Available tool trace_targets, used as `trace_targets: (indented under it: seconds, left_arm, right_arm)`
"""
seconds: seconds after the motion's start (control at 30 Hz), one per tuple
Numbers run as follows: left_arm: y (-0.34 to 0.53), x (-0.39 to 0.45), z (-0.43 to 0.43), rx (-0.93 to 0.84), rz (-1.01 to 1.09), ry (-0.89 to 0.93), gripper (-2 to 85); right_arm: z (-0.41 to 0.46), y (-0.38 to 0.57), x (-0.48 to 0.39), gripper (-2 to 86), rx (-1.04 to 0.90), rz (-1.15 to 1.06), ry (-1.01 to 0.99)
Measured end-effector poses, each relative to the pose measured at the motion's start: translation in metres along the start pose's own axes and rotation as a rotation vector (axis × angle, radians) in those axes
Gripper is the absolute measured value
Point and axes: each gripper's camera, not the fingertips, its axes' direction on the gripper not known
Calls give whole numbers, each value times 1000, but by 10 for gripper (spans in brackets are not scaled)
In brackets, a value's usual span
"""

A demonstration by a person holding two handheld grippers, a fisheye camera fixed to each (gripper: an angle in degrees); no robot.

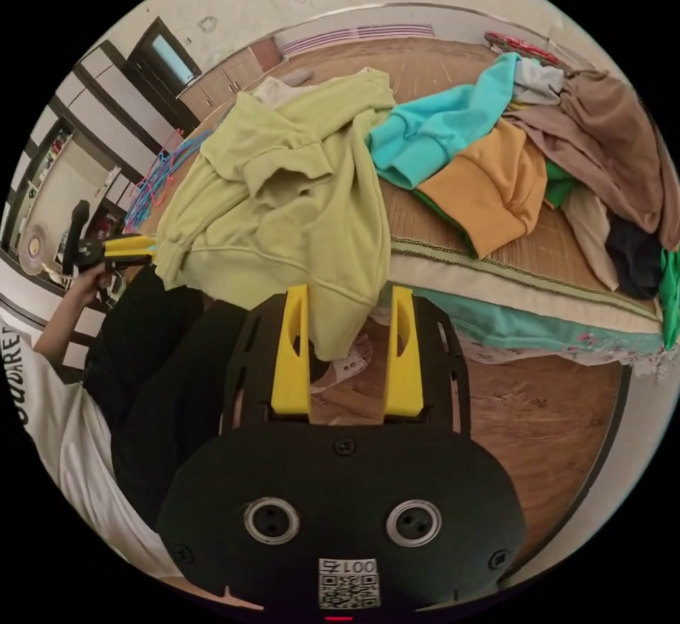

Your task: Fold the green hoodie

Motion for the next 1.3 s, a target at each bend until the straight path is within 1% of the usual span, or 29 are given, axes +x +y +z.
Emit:
trace_targets:
  seconds: [0.07, 0.1, 0.13, 0.17, 0.2, 0.33, 0.4, 0.43, 0.5, 0.57, 0.67, 0.73, 0.87, 0.93, 1.07, 1.2, 1.3]
  left_arm:
    - [16, -14, 11, -1, -111, 10, 116]
    - [27, -26, 22, -12, -181, 40, 121]
    - [33, -31, 28, -18, -207, 62, 123]
    - [42, -42, 41, -28, -242, 125, 132]
    - [50, -53, 57, -35, -258, 199, 137]
    - [58, -88, 102, -17, -255, 397, 132]
    - [61, -111, 130, 39, -250, 620, 111]
    - [64, -117, 136, 71, -258, 671, 106]
    - [77, -138, 158, 171, -309, 823, 40]
    - [87, -149, 171, 202, -329, 899, 7]
    - [102, -165, 175, 215, -316, 884, -5]
    - [109, -176, 165, 240, -295, 897, -7]
    - [127, -204, 118, 330, -175, 857, -8]
    - [134, -216, 97, 374, -122, 830, -9]
    - [148, -234, 63, 395, -54, 782, -9]
    - [174, -230, 44, 383, 20, 799, -9]
    - [194, -223, 42, 357, 16, 851, -9]
  right_arm:
    - [1, 4, 14, 141, 12, 31, -47]
    - [2, 8, 20, 140, 18, 37, -68]
    - [3, 10, 22, 139, 17, 39, -74]
    - [6, 13, 26, 138, 11, 40, -83]
    - [10, 17, 30, 137, 7, 40, -89]
    - [27, 24, 41, 134, 2, 38, -141]
    - [37, 26, 50, 129, 4, 58, -181]
    - [39, 27, 51, 127, 8, 61, -182]
    - [44, 28, 59, 109, 22, 73, -190]
    - [43, 29, 63, 88, 26, 74, -202]
    - [36, 32, 68, 50, 38, 66, -199]
    - [29, 31, 69, 40, 39, 53, -194]
    - [3, 22, 72, 30, 21, 29, -203]
    - [-14, 17, 75, 27, 34, 11, -254]
    - [-62, 12, 73, 23, 99, -55, -380]
    - [-96, 27, 68, 20, 99, -74, -433]
    - [-110, 42, 74, 18, 86, -41, -488]
